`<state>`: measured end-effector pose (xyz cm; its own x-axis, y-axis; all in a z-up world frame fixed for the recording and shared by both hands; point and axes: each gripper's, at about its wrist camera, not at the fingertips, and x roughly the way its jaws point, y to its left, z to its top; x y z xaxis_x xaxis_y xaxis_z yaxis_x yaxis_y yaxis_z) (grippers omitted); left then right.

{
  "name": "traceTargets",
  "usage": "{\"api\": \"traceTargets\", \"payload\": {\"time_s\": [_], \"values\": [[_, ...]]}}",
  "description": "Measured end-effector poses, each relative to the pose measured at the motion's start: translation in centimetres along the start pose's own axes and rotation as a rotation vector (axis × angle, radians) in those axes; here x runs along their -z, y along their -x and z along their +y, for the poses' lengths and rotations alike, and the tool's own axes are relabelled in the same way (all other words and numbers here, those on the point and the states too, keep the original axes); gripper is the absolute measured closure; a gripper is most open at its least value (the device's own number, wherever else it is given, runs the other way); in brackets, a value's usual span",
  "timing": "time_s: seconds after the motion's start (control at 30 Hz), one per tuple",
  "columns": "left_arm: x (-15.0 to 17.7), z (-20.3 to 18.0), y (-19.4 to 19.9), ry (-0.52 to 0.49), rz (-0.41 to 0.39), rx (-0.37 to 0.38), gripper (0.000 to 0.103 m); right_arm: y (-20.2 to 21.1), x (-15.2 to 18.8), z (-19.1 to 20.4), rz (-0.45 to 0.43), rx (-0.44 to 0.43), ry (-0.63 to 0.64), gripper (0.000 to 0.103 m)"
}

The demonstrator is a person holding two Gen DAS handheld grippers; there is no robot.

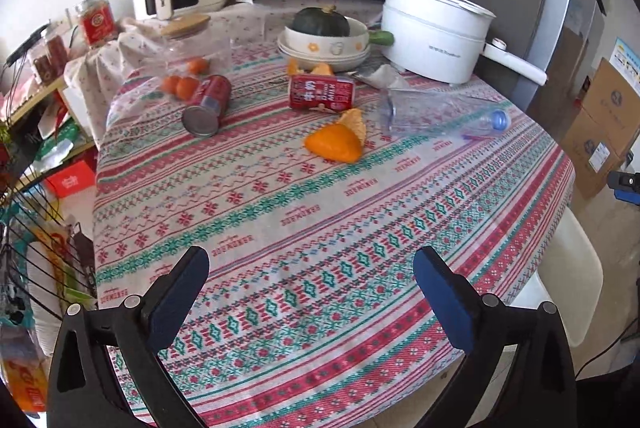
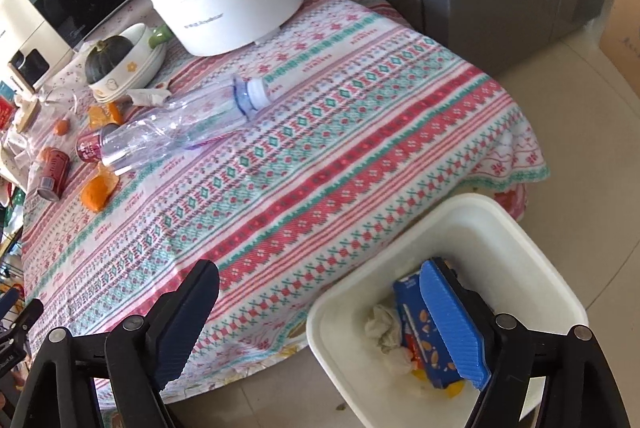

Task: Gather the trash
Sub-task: 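Move both open tools back over the table toward the remaining trash, then grasp the orange peel with the left tool while the right tool grasps the clear bottle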

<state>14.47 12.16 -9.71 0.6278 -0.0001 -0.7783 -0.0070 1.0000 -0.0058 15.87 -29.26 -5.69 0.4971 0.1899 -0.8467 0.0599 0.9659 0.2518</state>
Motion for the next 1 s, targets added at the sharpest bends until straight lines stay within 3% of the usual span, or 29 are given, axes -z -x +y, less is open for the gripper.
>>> {"api": "traceTargets", "payload": {"time_s": [0.1, 0.33, 0.53, 0.73, 1.0], "values": [[0.0, 1.3, -0.1, 0.022, -0.006, -0.025, 0.0, -0.7, -0.3, 2.1, -0.013, 0.007, 0.035, 0.012], [-0.3, 2.1, -1.0, 0.01, 0.003, -0.042, 0.0, -3.7, -0.9, 7.1, 0.004, -0.063, 0.062, 0.012], [-1.8, 1.9, -3.9, -0.078, 0.026, 0.006, 0.0, -6.8, -1.1, 10.7, 0.023, -0.05, 0.111, 0.012], [-5.0, 0.0, -8.5, -0.178, 0.045, 0.088, 0.0, -8.8, -3.0, 11.0, 0.01, -0.042, 0.154, 0.012], [-8.3, -3.2, -14.0, -0.286, 0.053, 0.113, 0.005, -10.1, -7.0, 13.0, -0.045, -0.04, 0.455, 0.011]]}}
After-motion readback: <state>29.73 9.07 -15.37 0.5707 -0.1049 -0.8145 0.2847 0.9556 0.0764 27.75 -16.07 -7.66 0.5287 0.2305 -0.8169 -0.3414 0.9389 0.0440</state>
